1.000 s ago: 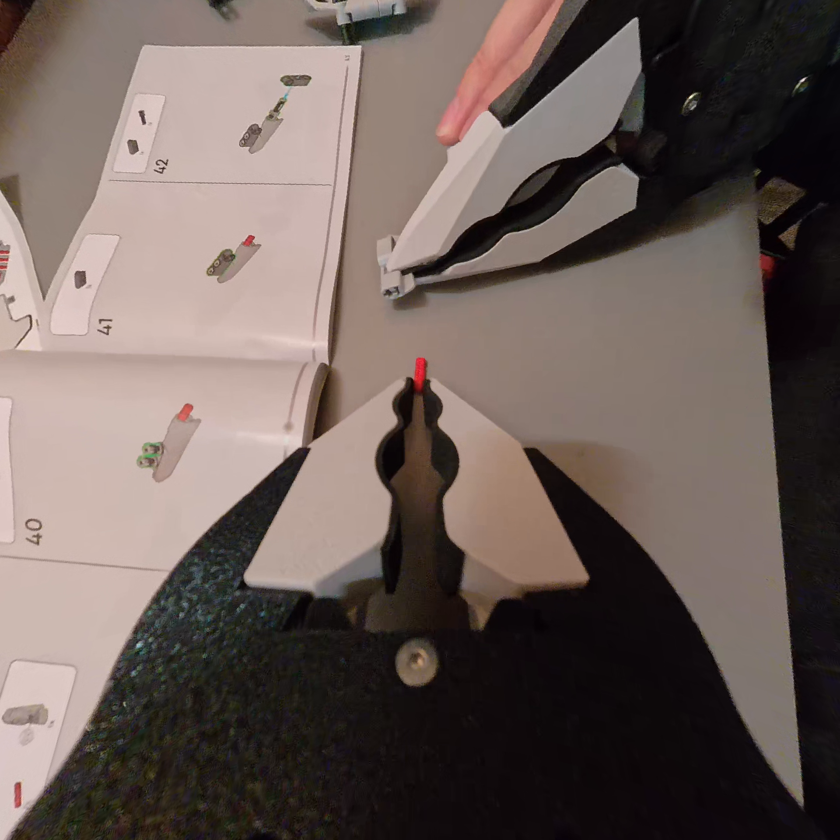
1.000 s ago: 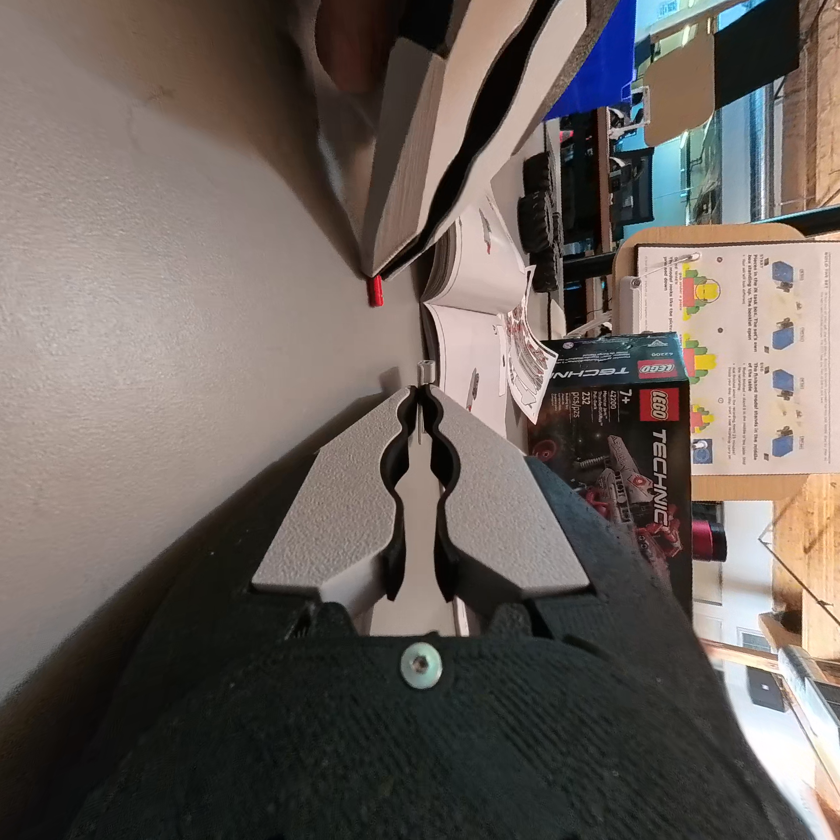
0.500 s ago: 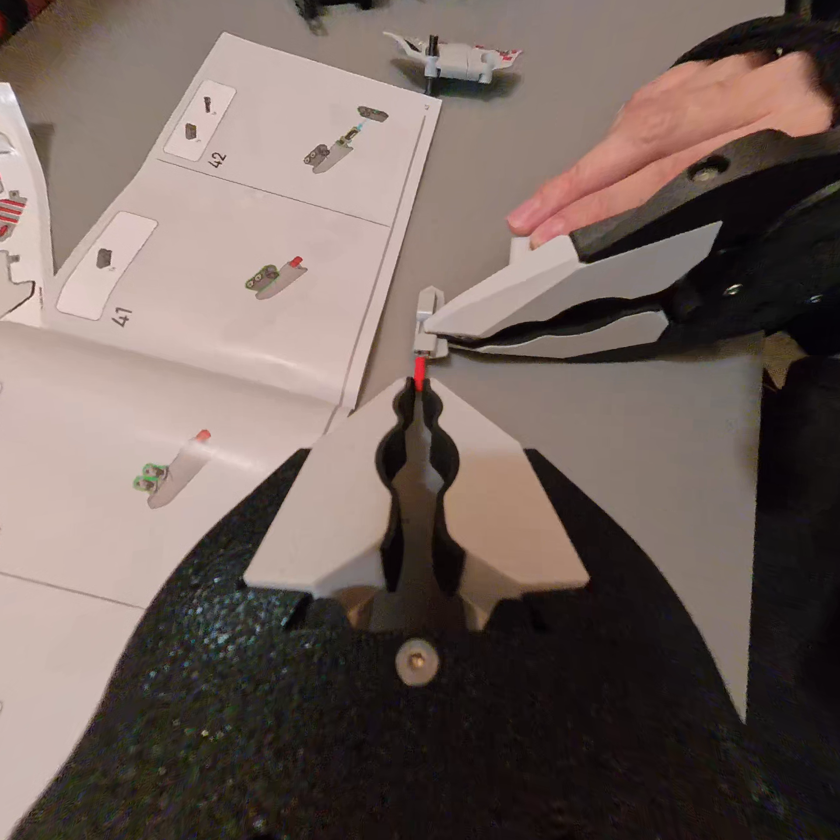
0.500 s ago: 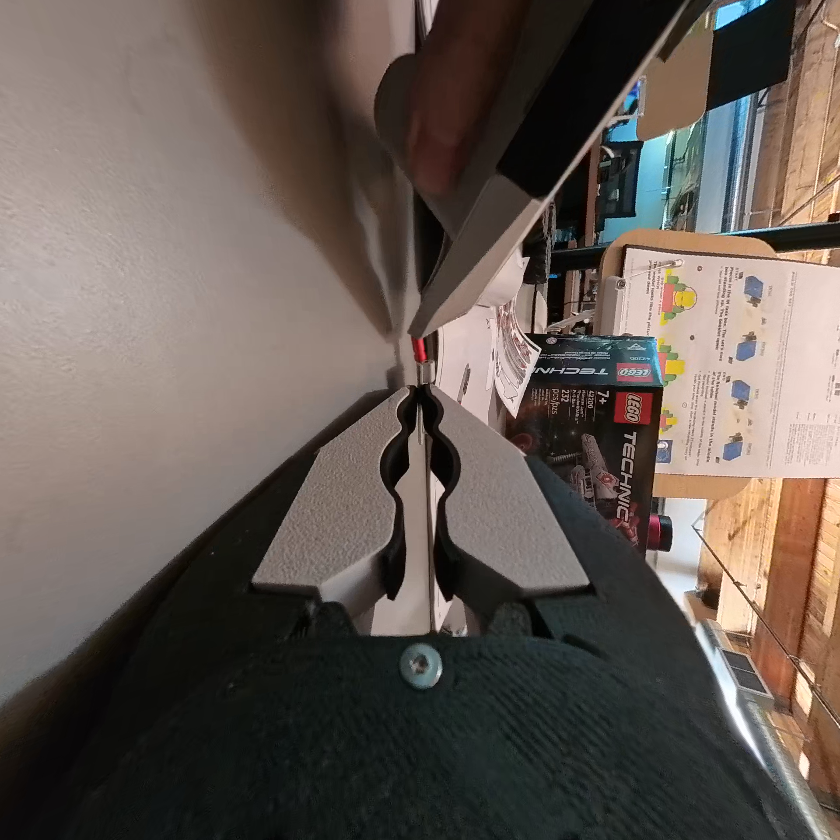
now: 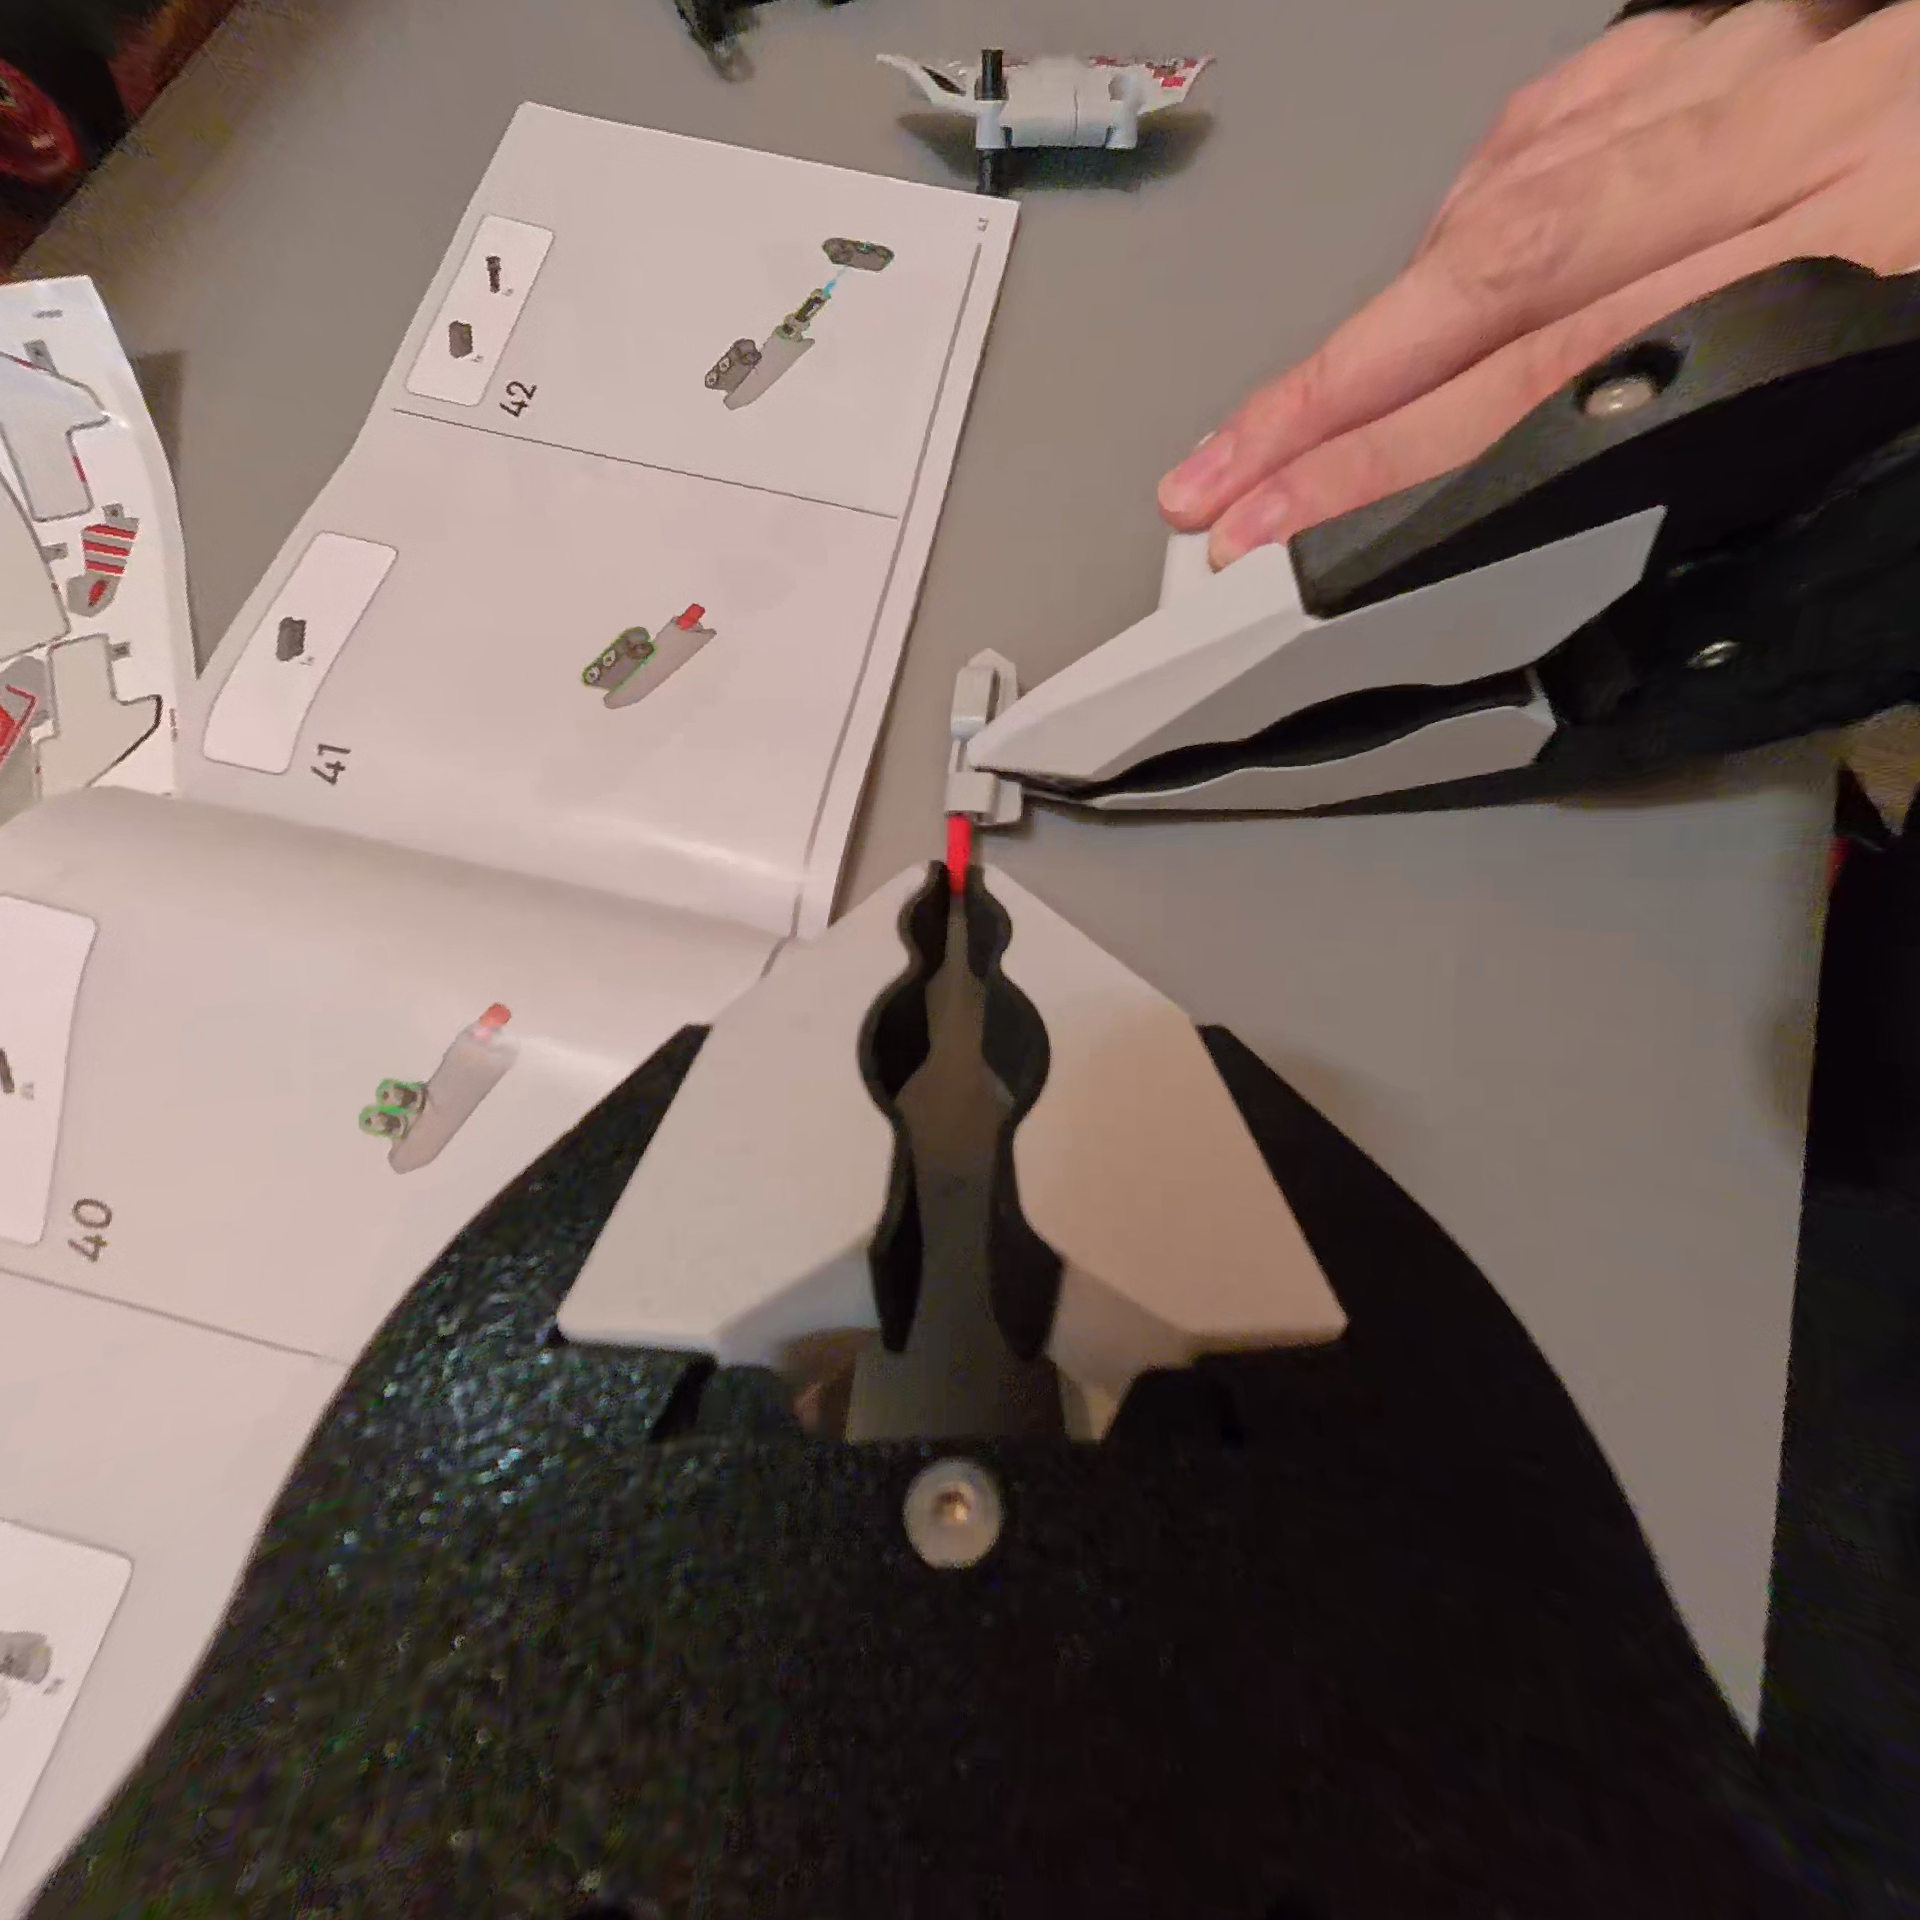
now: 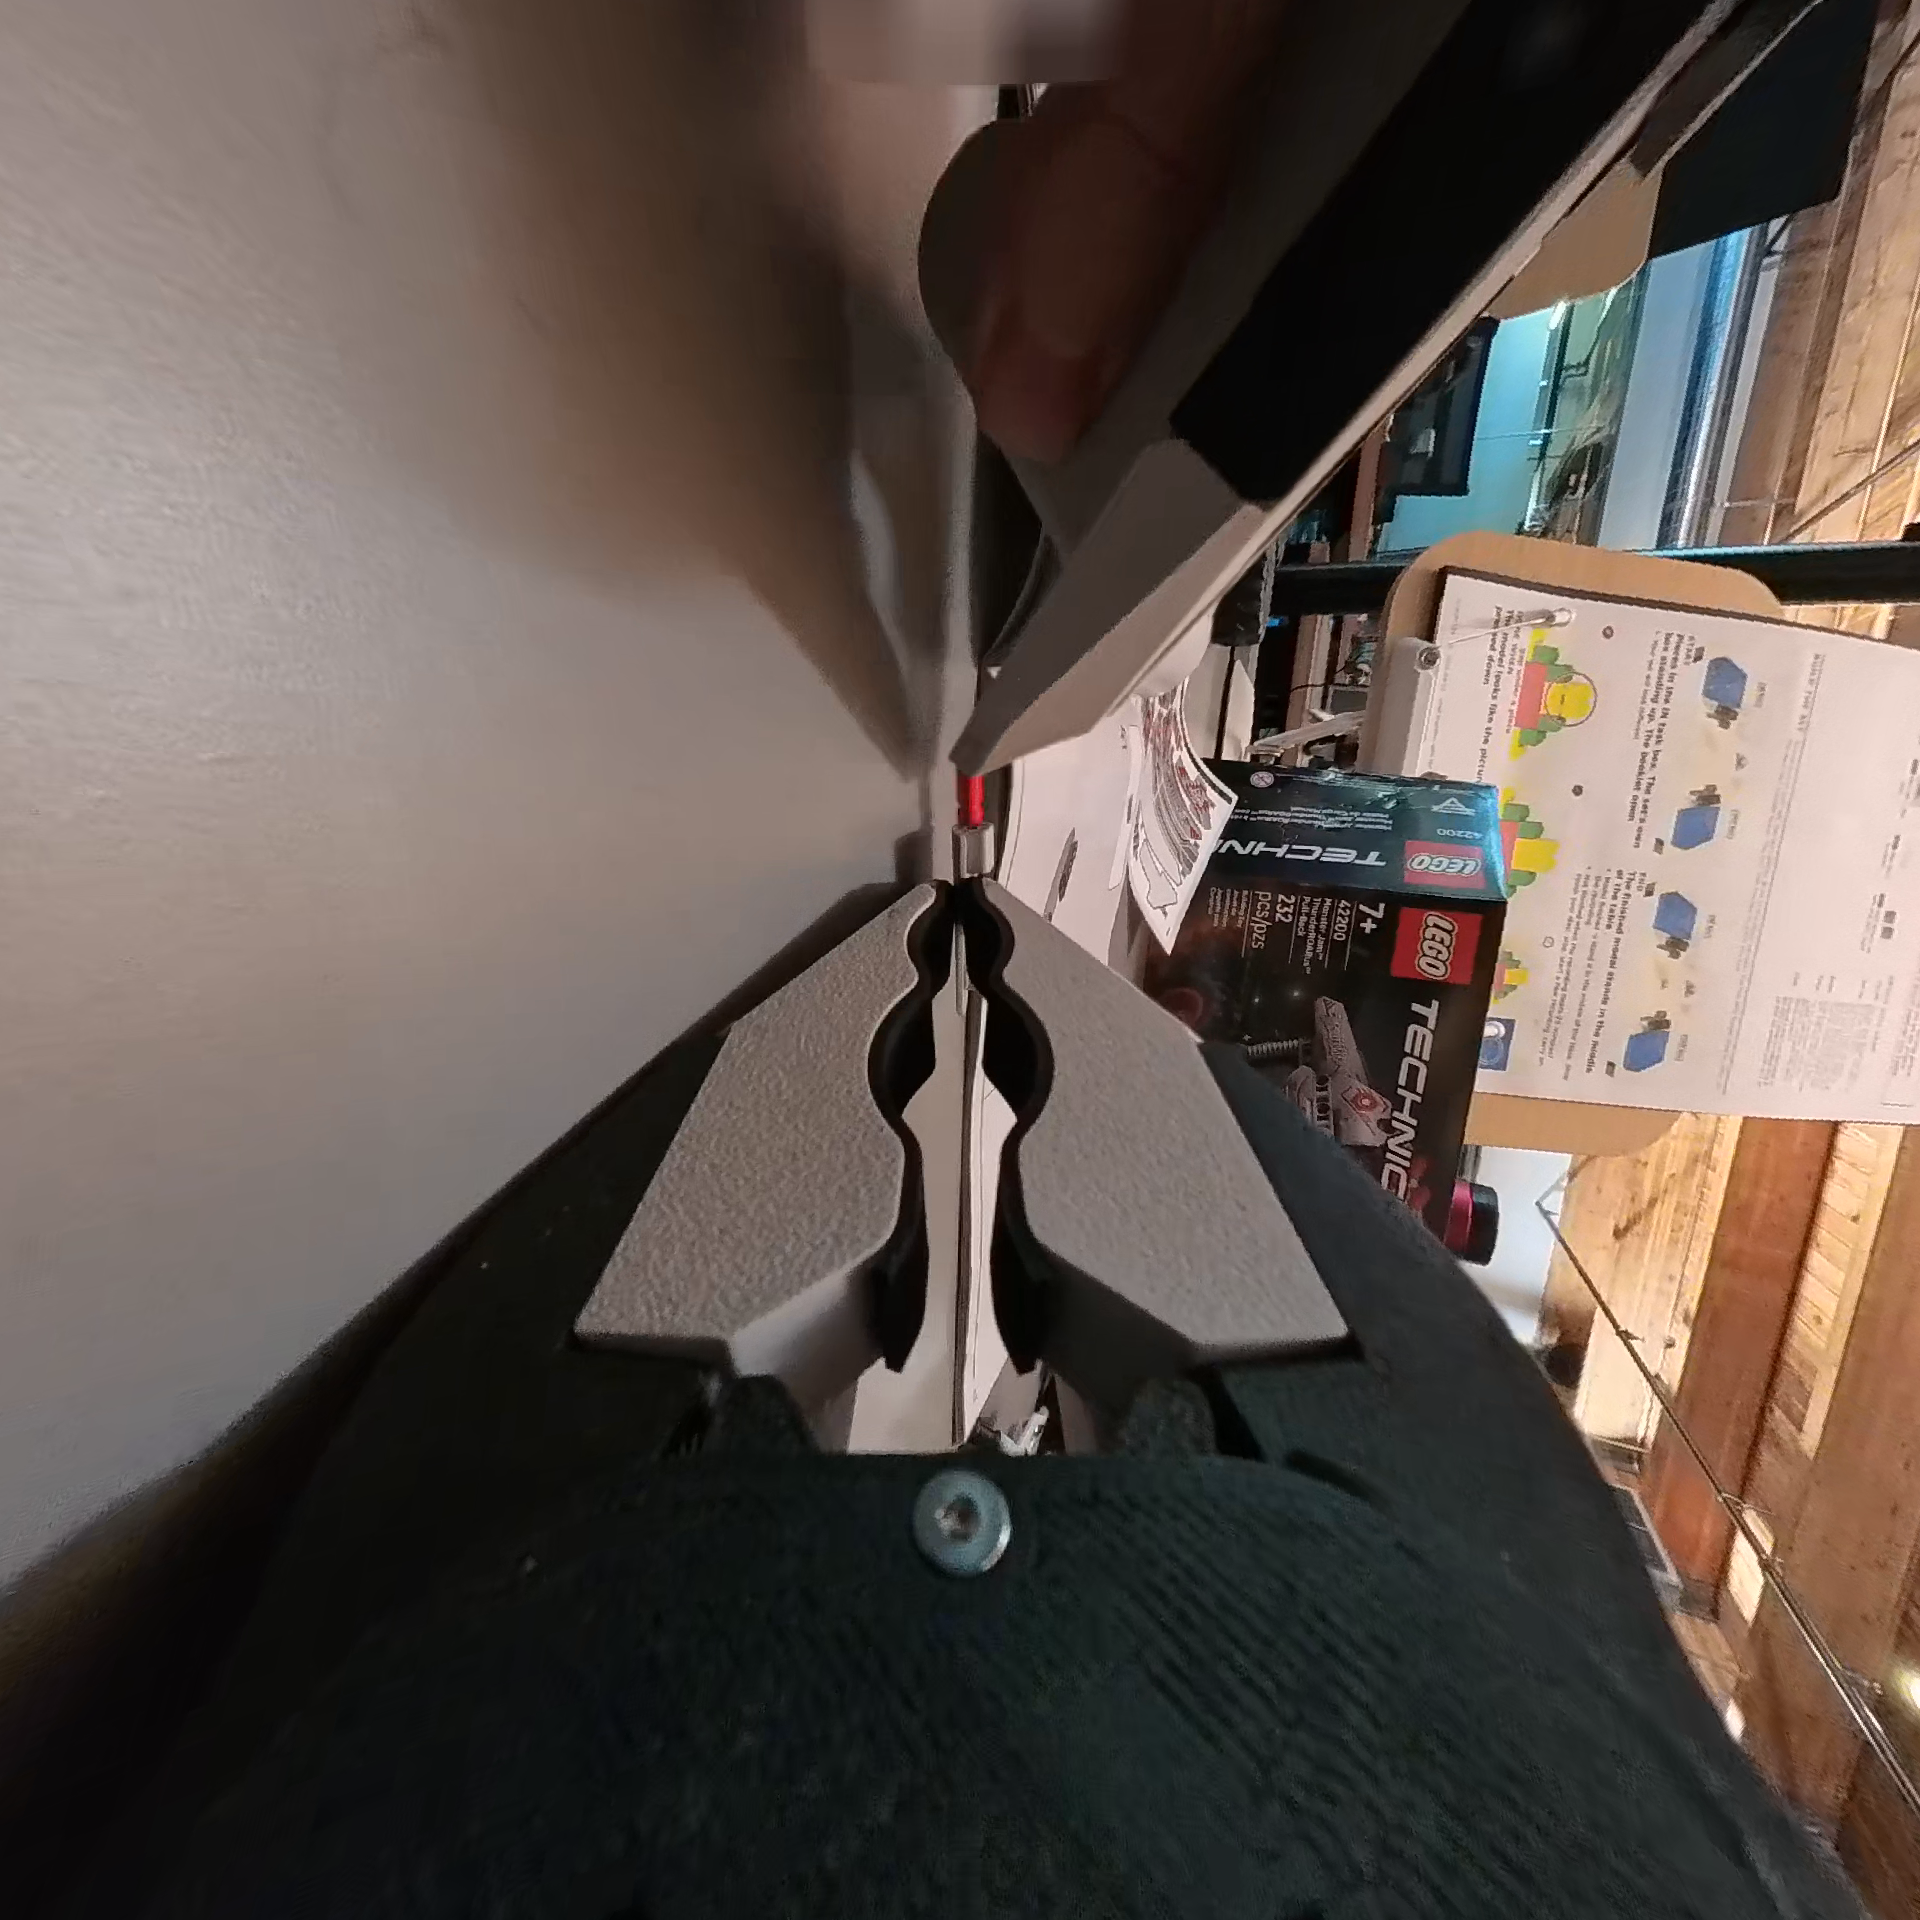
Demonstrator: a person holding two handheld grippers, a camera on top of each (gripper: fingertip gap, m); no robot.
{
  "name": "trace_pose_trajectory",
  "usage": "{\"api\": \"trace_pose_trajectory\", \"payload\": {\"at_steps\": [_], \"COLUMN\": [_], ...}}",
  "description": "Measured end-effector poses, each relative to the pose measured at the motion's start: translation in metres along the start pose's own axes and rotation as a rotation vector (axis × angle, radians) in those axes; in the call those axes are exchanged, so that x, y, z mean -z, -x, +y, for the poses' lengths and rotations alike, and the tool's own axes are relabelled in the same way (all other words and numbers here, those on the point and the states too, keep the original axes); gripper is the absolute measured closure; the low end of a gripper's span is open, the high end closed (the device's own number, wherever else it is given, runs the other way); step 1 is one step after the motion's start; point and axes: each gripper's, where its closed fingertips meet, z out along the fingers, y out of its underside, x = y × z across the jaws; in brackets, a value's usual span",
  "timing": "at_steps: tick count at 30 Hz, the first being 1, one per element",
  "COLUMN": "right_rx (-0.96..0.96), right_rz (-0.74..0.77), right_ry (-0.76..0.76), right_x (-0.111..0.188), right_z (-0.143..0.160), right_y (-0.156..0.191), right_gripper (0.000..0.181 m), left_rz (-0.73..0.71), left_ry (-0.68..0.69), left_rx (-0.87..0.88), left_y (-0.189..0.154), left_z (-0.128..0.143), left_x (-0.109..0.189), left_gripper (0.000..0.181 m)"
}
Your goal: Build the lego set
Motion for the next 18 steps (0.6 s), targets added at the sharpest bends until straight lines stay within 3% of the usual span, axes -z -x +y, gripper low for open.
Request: {"api": "trace_pose_trajectory", "payload": {"at_steps": [8,15,18], "right_rx": [0.025,-0.089,-0.228], "right_rz": [-0.060,-0.185,-0.301], "right_ry": [0.018,-0.049,-0.118], "right_x": [0.000,0.006,0.017], "right_z": [0.001,0.002,0.002], "right_y": [0.001,0.005,0.004], "right_gripper": [0.181,0.181,0.166], "left_rz": [-0.056,-0.030,-0.021], "left_ry": [0.037,0.020,0.016], "left_rx": [-0.094,-0.072,-0.072], "left_y": [0.002,0.003,0.003], "left_z": [0.001,0.004,0.004], "left_x": [-0.002,-0.004,-0.004], "left_gripper": [0.180,0.180,0.180]}}
